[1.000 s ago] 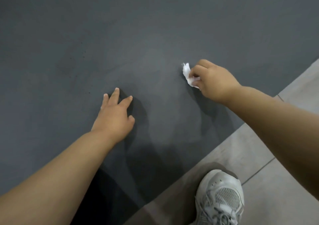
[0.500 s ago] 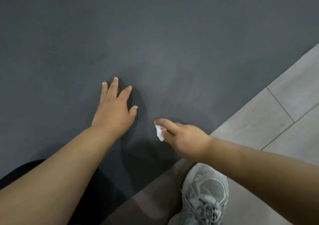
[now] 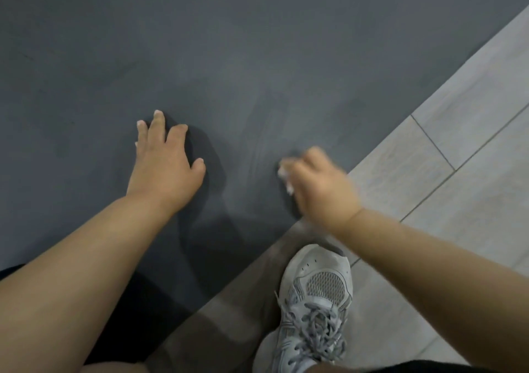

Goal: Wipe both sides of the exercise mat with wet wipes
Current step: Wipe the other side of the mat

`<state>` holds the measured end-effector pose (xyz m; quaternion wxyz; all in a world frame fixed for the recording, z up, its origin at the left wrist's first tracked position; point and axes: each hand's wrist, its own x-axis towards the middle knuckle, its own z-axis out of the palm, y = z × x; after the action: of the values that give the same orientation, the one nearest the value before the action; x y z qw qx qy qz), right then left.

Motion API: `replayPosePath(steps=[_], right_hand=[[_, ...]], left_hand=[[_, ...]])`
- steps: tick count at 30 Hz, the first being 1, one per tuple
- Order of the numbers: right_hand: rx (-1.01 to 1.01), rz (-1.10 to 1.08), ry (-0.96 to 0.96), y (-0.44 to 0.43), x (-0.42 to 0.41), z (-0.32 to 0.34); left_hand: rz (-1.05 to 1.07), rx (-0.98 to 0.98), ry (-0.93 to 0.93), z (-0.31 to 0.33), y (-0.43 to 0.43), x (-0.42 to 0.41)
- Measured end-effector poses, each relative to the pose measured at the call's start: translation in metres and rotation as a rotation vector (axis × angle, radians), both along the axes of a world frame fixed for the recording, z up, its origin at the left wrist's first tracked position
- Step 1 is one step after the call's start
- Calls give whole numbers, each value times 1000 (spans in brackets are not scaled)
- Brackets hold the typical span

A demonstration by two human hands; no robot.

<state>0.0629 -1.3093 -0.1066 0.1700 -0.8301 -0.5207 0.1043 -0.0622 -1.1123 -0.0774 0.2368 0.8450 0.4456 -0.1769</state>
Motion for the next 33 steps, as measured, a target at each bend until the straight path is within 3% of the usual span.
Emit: replayPosePath(steps=[2,4,7,9,11,13,16,19,21,23,25,27,31,33], right_hand=[[-54,276,35,-4,-12,-5],[-25,288,-58,-1,13,-5],[72,-274,-140,14,86,-8],[8,-472,-197,30,116,-5],[-42,-529,-72,50,113,-7],[17,-339,-13,69,76,-9],[135,139,39,90,9,-6],[67,388,54,105,23,-1],[97,205,-52,118,59,-3],[104,-204,-99,134,103,1],[-12,-416,-65,147,118,3],[36,-224,-44,155,94,0],[109,479,160,153,4,-8],[75,497,180,165,16,-4]], left_hand=[[5,5,-16,-1,0,-2],[1,26,-31,-2,1,-2],[-16,53,-26,-2,6,-3],[-12,41,-6,-1,11,-2],[-18,40,20,1,18,-1],[-52,41,48,1,23,0],[-119,100,68,3,30,-1],[-129,123,12,4,42,-5],[-99,112,-31,4,55,-8],[-36,125,-26,4,71,-13],[40,106,15,4,87,-15],[80,54,53,2,97,-18],[32,68,59,-1,100,-25],[3,100,53,-1,102,-26]])
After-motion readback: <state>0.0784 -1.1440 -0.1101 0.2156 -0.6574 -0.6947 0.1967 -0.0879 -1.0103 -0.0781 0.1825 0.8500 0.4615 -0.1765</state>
